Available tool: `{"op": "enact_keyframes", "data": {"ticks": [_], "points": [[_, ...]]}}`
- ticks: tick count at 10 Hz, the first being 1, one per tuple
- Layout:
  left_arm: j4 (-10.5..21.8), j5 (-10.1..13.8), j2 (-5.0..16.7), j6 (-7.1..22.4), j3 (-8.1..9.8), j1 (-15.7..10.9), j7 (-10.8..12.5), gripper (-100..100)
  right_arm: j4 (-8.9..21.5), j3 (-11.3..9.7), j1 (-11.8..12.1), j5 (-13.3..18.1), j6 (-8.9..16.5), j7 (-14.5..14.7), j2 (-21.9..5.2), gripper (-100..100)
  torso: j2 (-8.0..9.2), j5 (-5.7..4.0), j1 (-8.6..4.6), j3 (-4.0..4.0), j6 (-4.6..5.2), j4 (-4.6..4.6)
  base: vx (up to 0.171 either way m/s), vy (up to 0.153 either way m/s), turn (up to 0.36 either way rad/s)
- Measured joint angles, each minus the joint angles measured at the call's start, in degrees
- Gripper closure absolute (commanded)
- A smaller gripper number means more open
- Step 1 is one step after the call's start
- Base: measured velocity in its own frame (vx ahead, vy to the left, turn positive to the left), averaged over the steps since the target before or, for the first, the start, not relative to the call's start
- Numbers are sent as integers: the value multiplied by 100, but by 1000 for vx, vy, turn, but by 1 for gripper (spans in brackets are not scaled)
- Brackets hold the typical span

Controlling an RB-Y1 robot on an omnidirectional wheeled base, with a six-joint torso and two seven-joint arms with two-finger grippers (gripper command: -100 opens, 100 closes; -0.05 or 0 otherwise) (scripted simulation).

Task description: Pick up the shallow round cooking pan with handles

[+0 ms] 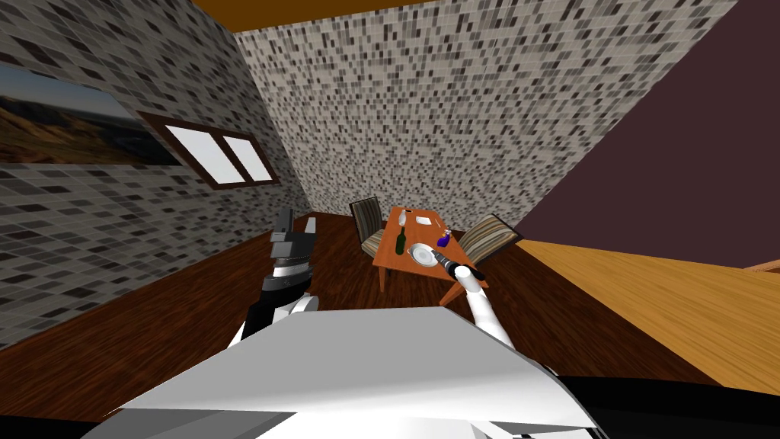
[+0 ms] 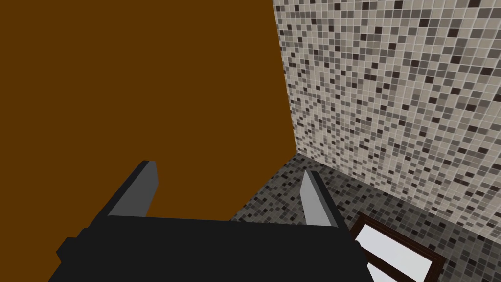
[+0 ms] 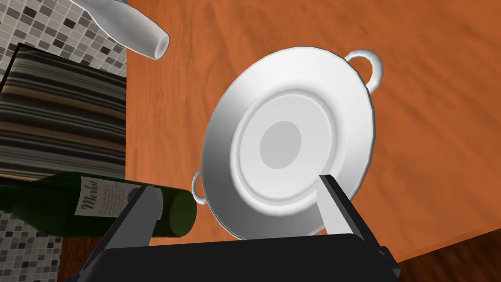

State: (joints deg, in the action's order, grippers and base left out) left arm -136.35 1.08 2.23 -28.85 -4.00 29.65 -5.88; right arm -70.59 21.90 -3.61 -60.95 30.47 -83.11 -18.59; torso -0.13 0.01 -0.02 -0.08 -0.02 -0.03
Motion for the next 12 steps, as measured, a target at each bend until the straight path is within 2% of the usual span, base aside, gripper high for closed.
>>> {"op": "enact_keyframes", "data": {"ticks": [5,8,10,12], "points": [[0,0,0,0,0,0,0,0,440,64,61,-271,392,-923,-125,-100,-7,-1,-4,-4,0,-1,32,-5,23],[0,0,0,0,0,0,0,0,803,76,22,-468,538,-1345,-214,-100,-6,-1,-3,-4,0,-1,37,-7,29],[0,0,0,0,0,0,0,0,1227,96,-23,-716,659,-1576,-309,-100,-14,-2,-7,-8,-1,-3,53,-16,38],[0,0,0,0,0,0,0,0,1310,96,-1,-740,735,-1810,-344,-100,-4,0,-2,-3,0,-1,24,-6,10]]}}
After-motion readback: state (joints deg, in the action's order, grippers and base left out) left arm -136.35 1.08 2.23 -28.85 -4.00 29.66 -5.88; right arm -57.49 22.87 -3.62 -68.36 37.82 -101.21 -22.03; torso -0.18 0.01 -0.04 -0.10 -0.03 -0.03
